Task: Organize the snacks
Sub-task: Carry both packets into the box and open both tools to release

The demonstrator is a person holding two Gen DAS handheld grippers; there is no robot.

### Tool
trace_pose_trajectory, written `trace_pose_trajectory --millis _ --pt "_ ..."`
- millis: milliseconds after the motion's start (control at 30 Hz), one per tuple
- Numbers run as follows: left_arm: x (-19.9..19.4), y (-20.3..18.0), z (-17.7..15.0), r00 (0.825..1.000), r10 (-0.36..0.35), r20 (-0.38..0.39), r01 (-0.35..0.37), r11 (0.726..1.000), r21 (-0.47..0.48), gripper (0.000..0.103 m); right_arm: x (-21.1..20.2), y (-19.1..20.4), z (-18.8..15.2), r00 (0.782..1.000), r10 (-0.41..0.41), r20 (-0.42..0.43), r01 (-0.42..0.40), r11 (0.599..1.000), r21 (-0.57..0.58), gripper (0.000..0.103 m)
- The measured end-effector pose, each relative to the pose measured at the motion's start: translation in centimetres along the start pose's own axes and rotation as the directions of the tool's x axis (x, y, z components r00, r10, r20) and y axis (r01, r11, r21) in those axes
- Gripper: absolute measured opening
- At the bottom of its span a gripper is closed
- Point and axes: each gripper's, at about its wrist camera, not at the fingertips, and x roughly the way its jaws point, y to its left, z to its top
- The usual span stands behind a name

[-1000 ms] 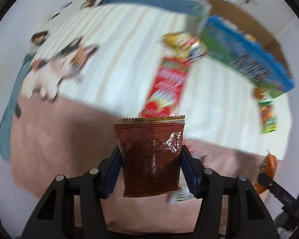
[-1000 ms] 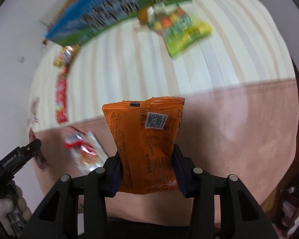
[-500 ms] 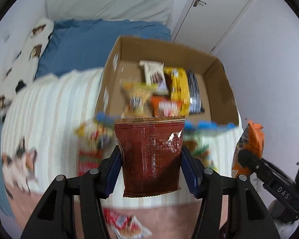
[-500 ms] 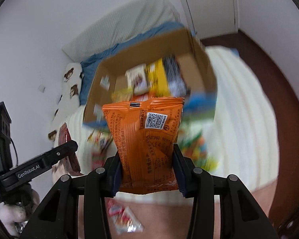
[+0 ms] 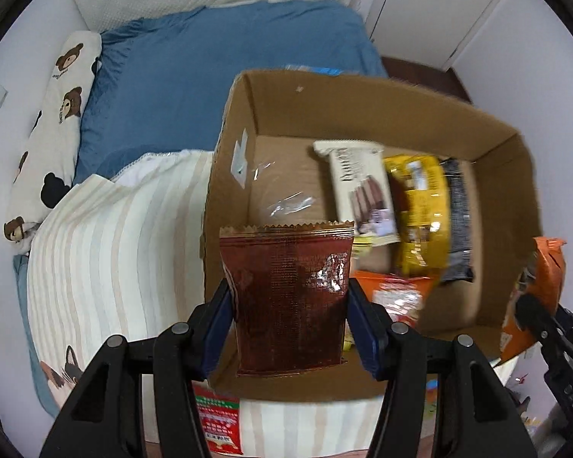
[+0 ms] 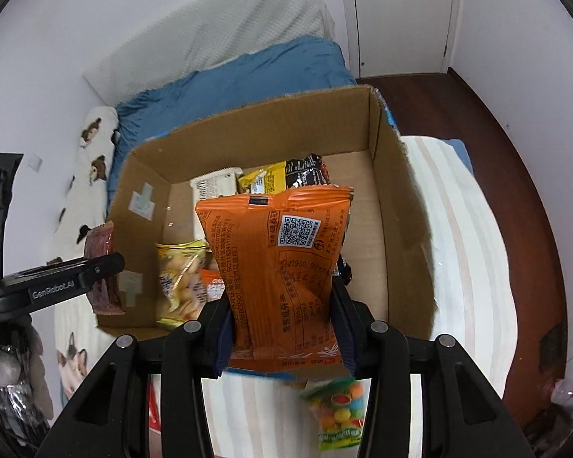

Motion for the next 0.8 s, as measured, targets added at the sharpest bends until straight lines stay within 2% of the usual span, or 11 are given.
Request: trace_pose_trajectory --millis 200,300,367,433,467,567,633,800 --pt "3.2 0.1 0.1 0.998 0.022 -0.059 -0.02 1.0 0.024 0.055 3.5 -0.5 0.3 0.999 -0.017 -0.049 0.018 1.0 0.02 0.047" --pt "3.7 0.0 -0.1 0.997 0.011 -0.08 -0.009 1.0 0.024 0.055 5.3 -0.7 0.3 0.996 -0.013 -0.09 0.015 1.0 0.025 0.048" --pt "4.3 0.1 -0.4 0.994 -0.012 -0.105 0.014 1.0 0.014 0.056 6.7 -0.8 0.0 0.987 -0.02 -0.158 0.025 0.999 0.033 0.055" --pt "4.3 0.1 -0.6 0.996 -0.013 -0.09 0.015 1.0 0.024 0.063 7.6 -1.0 -0.3 0.98 -0.032 -0.197 0.039 0.999 0.031 0.091" --pt "4.3 0.1 -0.7 0.997 -0.004 -0.076 0.007 1.0 0.03 0.072 7.5 -1.2 -0.6 0.979 -0.031 -0.2 0.038 0.999 0.033 0.092" --pt "4.1 -0.1 -0.9 0.997 -0.036 -0.07 0.038 0.999 0.019 0.092 7.3 -0.8 -0.7 0.979 -0.037 -0.201 0.041 0.999 0.018 0.093" --pt "3.7 -0.6 -1.0 0.998 -0.032 -0.058 0.033 0.999 0.022 0.093 7.1 -0.6 -1.0 0.98 -0.035 -0.198 0.039 0.999 0.014 0.097" --pt "2.4 -0.9 -1.3 0.998 -0.049 -0.04 0.05 0.999 0.015 0.093 5.8 -0.2 -0.7 0.983 -0.042 -0.179 0.044 0.999 0.009 0.097"
